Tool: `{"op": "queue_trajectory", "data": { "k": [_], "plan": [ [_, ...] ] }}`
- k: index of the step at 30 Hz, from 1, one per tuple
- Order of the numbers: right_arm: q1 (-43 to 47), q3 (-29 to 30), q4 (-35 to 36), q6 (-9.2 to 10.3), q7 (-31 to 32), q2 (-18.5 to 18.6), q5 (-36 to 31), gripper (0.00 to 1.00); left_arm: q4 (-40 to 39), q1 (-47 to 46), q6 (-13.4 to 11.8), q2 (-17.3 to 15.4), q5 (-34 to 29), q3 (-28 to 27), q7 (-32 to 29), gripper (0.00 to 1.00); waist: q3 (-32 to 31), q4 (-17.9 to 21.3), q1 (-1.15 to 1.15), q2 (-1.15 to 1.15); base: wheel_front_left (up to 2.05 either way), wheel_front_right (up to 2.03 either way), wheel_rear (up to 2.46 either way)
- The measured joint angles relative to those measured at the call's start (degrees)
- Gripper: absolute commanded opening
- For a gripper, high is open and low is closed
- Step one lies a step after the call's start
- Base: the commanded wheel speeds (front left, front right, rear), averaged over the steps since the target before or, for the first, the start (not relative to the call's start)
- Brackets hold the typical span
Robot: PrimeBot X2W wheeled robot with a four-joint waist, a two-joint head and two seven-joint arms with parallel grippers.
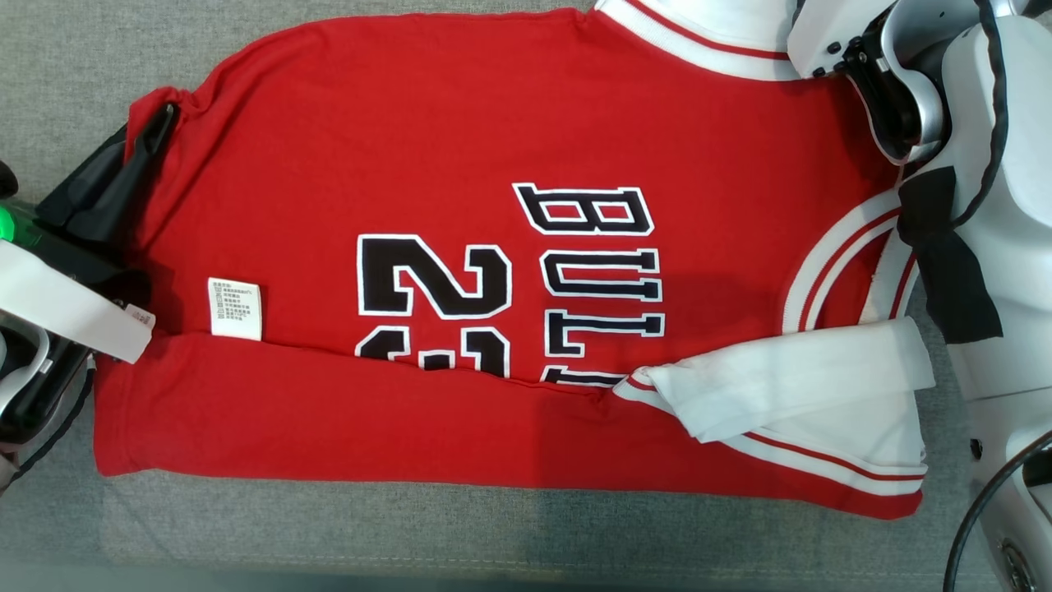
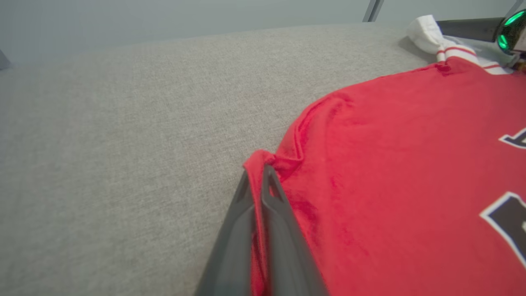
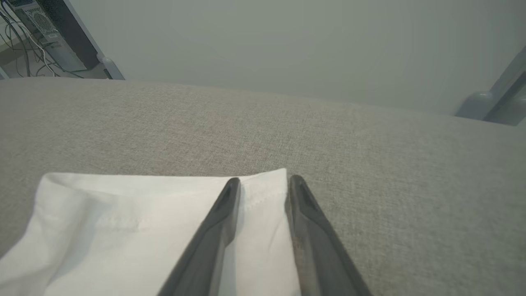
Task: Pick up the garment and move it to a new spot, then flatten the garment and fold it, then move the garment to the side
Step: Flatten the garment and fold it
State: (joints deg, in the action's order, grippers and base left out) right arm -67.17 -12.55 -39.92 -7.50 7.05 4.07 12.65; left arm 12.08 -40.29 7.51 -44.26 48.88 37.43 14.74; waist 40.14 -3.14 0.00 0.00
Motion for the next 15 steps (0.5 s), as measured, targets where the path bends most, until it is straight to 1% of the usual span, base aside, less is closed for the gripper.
{"op": "queue_trajectory", "data": {
  "k": [1,2,4,5,10,15],
  "plan": [
    [-0.31,-0.19,-0.32,0.0,0.01,0.0,0.05,0.48,0.01,-0.2,0.01,0.0,0.0,0.07,0.0,0.0,0.08,-0.07,0.0,0.0,0.0,0.0,0.0],
    [-0.56,-0.27,-0.7,0.0,0.01,0.0,0.16,0.43,0.01,-0.24,0.01,0.01,0.0,0.15,0.0,0.0,0.14,-0.12,0.0,0.0,0.0,0.0,0.0],
    [-1.04,-0.56,-1.71,0.0,0.02,0.01,0.23,0.23,0.01,-0.49,0.01,0.0,0.0,0.44,0.01,0.0,0.22,-0.17,0.0,0.0,0.0,0.0,0.0],
    [-1.21,-0.66,-1.96,0.0,0.02,0.03,0.58,0.0,0.05,-0.68,0.0,-0.03,0.0,0.71,0.01,0.0,0.22,-0.17,0.0,0.0,0.0,0.0,0.0],
    [-1.62,-2.32,-2.16,0.0,-3.09,0.14,1.9,0.0,0.34,-1.31,0.01,-0.25,0.07,1.2,0.0,0.0,0.27,0.33,0.0,0.0,0.0,0.0,0.0],
    [-0.37,-6.41,0.63,0.0,-4.9,0.01,6.69,0.0,1.4,-1.27,0.01,-1.19,0.48,0.99,0.0,0.0,-0.43,1.72,0.0,0.0,0.0,0.0,0.0]
  ]
}}
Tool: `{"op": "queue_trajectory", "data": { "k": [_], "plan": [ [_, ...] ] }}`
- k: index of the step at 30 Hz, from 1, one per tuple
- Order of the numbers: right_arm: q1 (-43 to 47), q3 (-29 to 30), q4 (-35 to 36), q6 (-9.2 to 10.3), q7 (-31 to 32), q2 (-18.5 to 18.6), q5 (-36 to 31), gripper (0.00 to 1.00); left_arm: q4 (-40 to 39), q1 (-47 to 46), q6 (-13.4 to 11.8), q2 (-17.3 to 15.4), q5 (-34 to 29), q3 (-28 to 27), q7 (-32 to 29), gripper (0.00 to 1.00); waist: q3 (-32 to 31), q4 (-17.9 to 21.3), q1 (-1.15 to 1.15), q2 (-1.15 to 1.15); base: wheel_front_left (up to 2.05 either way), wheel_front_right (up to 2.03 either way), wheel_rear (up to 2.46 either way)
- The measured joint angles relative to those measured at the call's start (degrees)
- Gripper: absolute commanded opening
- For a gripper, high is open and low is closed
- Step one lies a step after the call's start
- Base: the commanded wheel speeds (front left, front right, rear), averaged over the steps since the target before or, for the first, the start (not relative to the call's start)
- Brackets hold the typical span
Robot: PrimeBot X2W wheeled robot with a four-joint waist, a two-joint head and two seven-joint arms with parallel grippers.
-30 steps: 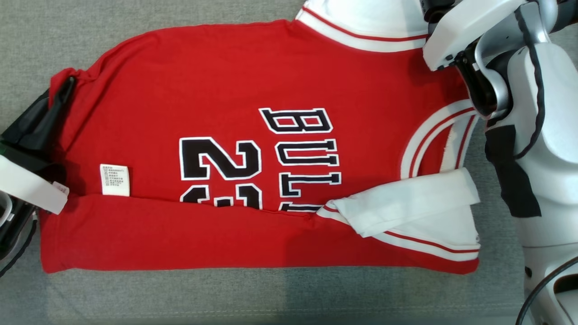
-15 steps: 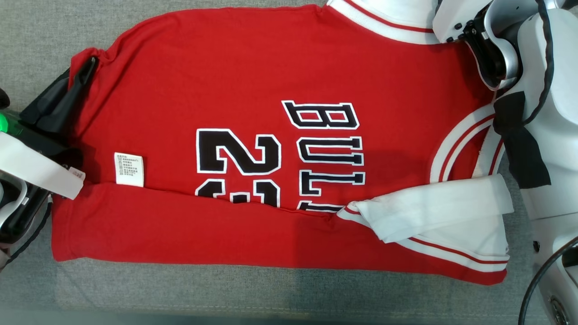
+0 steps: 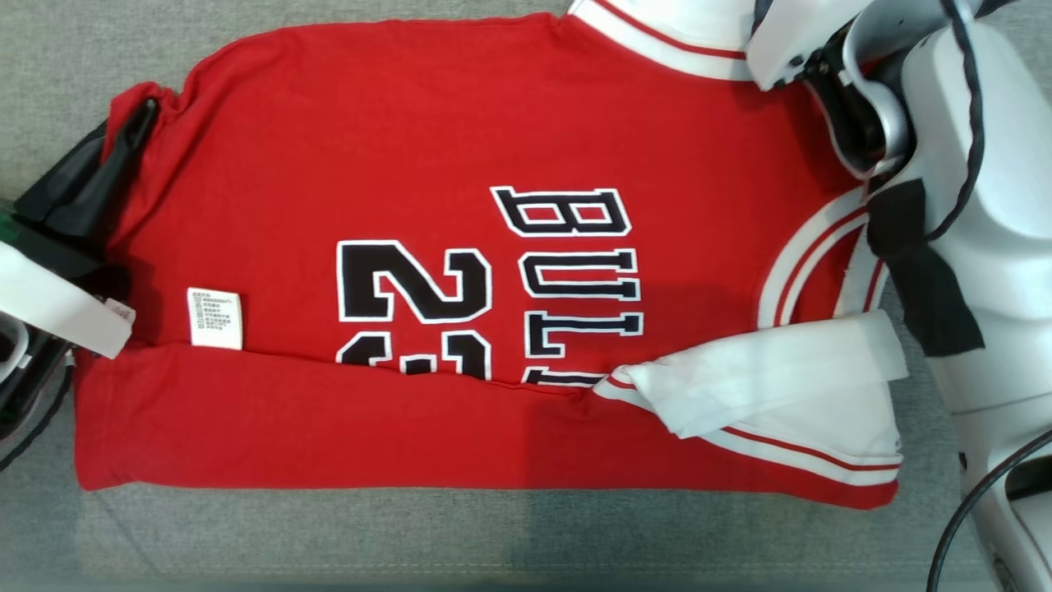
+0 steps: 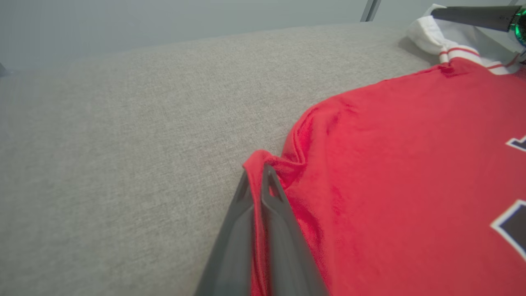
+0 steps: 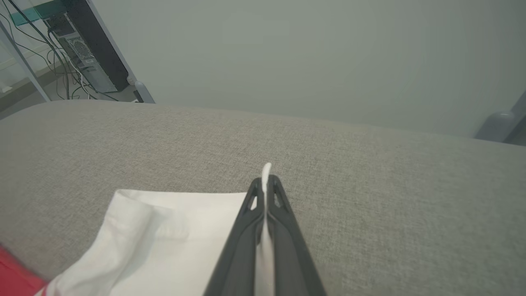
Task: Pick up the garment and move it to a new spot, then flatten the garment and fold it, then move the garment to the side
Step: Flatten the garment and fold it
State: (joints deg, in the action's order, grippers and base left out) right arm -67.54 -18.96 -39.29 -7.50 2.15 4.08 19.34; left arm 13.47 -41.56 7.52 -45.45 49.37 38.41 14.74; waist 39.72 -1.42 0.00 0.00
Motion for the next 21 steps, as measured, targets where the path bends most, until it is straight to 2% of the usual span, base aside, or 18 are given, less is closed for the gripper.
{"op": "queue_trajectory", "data": {
  "k": [7,14,21],
  "plan": [
    [6.46,-1.98,6.87,0.0,-0.65,-0.07,2.47,0.0,1.79,1.47,0.0,-2.08,0.81,-0.47,0.0,0.0,-1.59,2.84,0.0,0.0,0.0,0.0,0.0],
    [15.64,-0.58,18.04,0.0,2.1,-0.05,1.56,0.0,2.75,5.06,-0.01,-4.0,1.09,-0.91,0.0,0.0,-4.33,5.77,0.0,0.0,0.0,0.0,0.0],
    [24.23,1.58,27.66,0.0,5.02,-0.23,1.37,0.0,3.33,8.43,0.0,-4.15,1.07,-1.66,-0.01,0.0,-7.15,6.52,0.0,0.0,0.0,0.0,0.0]
  ]
}}
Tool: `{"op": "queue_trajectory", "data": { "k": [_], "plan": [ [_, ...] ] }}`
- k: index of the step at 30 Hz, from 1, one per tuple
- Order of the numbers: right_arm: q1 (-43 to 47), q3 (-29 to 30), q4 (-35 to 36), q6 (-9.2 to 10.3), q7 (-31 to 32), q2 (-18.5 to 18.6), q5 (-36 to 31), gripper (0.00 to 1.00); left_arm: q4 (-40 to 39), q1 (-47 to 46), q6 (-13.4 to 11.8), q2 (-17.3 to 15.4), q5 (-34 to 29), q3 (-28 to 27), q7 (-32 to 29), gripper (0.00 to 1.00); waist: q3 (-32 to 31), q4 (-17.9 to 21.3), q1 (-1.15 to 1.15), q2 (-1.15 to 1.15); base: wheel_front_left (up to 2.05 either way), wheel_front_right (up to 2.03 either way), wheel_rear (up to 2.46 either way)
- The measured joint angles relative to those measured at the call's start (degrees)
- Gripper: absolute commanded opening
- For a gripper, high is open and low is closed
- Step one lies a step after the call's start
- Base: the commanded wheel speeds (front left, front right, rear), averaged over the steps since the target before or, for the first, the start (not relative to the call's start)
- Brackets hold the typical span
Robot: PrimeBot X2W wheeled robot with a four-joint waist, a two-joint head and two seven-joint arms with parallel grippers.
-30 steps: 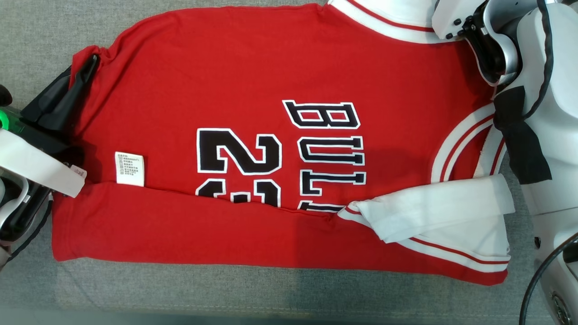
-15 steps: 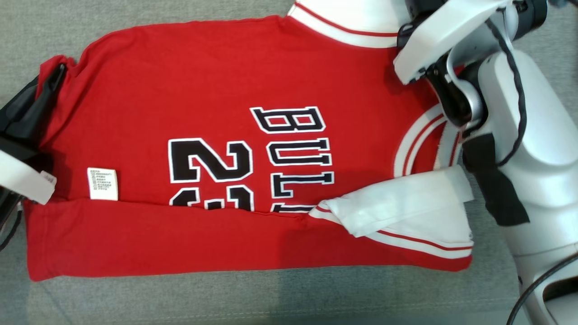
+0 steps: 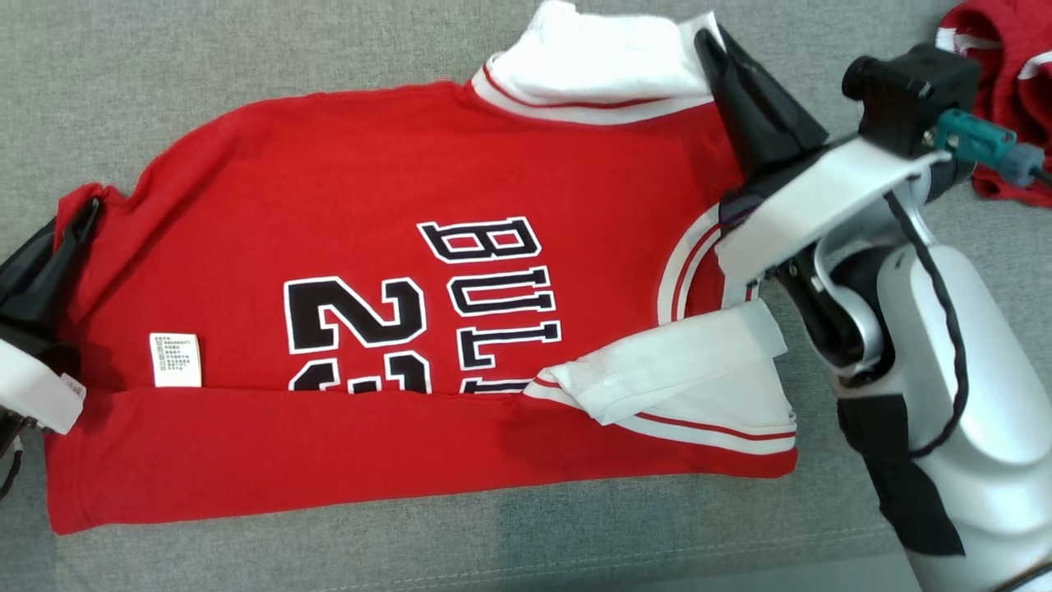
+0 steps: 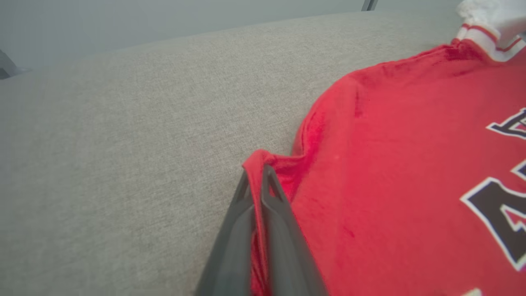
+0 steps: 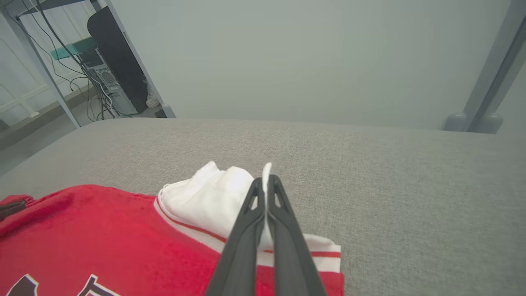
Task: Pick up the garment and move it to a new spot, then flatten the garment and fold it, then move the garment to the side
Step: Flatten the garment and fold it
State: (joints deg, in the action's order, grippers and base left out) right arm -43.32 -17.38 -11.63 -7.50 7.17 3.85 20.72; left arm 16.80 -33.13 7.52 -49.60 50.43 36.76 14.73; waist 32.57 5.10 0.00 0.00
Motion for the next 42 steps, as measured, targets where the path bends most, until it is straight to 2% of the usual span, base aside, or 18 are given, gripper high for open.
{"op": "queue_trajectory", "data": {
  "k": [8,15,30,42],
  "plan": [
    [10.62,2.2,10.07,0.0,4.6,-0.18,-0.12,0.0,1.9,3.04,0.0,-0.32,0.02,-0.09,-0.01,0.0,-2.86,1.28,0.0,0.0,0.0,0.0,0.0],
    [17.63,3.26,14.89,0.0,5.99,-0.35,0.03,0.0,1.69,5.6,0.0,-1.59,-0.67,0.33,-0.01,0.0,-4.62,2.53,0.0,0.0,0.0,0.0,0.0],
    [26.14,3.64,16.28,0.0,5.47,-0.54,4.35,0.0,-0.44,10.69,-0.01,-1.81,-7.95,-3.01,-0.02,0.0,-9.17,2.48,0.0,0.0,0.0,0.0,0.0],
    [30.8,3.93,16.3,0.0,7.6,-0.62,5.65,0.0,0.22,15.3,0.0,0.31,-8.36,-3.03,-0.05,0.0,-10.78,2.47,0.0,0.0,0.0,0.0,0.0]
  ]
}}
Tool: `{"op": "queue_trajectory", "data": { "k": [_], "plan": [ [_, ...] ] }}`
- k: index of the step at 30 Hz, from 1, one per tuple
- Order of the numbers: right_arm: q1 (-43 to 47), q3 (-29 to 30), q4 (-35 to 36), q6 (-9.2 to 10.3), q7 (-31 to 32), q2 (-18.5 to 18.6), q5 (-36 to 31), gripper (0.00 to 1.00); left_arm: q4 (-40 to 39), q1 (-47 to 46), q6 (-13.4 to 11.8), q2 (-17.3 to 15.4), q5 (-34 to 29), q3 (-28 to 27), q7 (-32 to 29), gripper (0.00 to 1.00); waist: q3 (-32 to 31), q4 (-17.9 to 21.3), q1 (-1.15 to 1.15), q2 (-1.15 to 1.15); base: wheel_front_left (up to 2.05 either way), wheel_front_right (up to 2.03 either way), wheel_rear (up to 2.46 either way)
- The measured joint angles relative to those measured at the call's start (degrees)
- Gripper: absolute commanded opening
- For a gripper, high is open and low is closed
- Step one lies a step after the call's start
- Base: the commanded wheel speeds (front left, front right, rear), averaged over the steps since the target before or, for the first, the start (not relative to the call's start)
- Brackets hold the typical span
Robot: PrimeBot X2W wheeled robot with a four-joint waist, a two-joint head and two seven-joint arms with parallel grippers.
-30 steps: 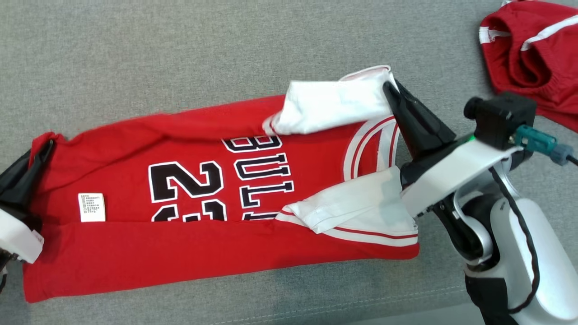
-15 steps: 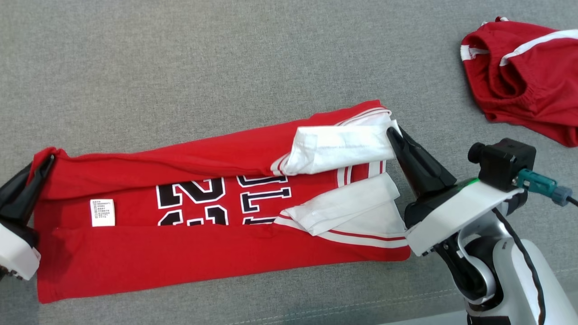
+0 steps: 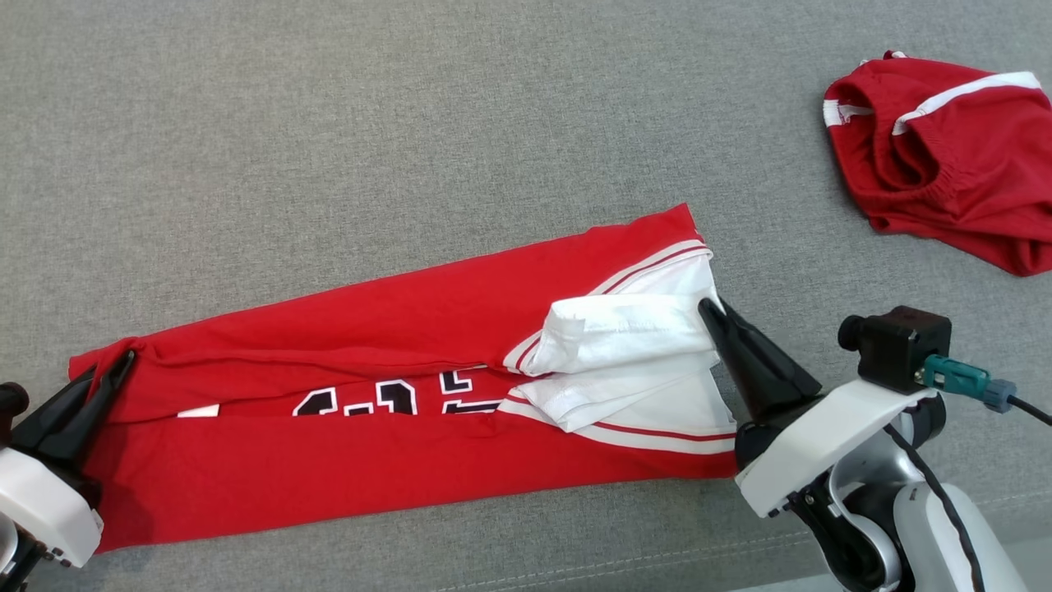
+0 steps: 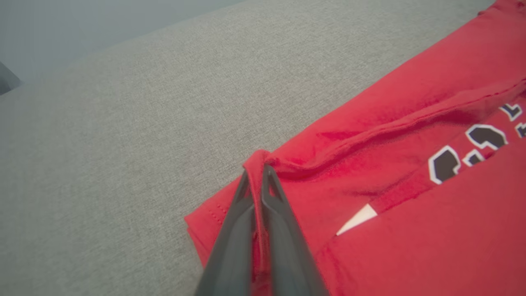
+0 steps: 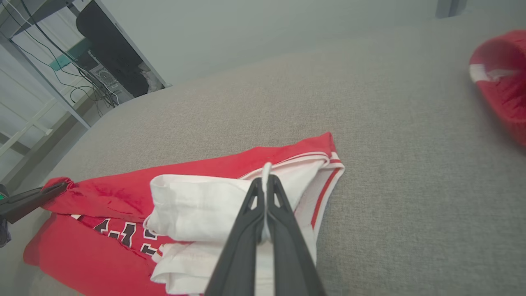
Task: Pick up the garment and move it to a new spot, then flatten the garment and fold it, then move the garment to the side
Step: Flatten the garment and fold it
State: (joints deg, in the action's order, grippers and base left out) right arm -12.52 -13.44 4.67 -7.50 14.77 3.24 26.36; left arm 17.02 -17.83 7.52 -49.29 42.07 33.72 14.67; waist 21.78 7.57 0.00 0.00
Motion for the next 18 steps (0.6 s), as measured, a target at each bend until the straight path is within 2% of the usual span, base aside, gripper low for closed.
{"op": "queue_trajectory", "data": {
  "k": [8,18],
  "plan": [
    [1.48,-0.14,-0.27,0.0,1.34,-0.04,0.48,0.0,0.75,-0.01,0.0,0.33,-1.57,-0.88,-0.01,0.0,0.36,-0.33,0.0,0.0,0.0,0.0,0.0],
    [1.43,-0.27,-0.79,0.0,0.82,-0.08,0.57,0.0,-2.92,-1.44,0.0,0.79,-6.36,-3.12,-0.01,0.0,0.91,-0.61,0.0,0.0,0.0,0.0,0.0]
  ]
}}
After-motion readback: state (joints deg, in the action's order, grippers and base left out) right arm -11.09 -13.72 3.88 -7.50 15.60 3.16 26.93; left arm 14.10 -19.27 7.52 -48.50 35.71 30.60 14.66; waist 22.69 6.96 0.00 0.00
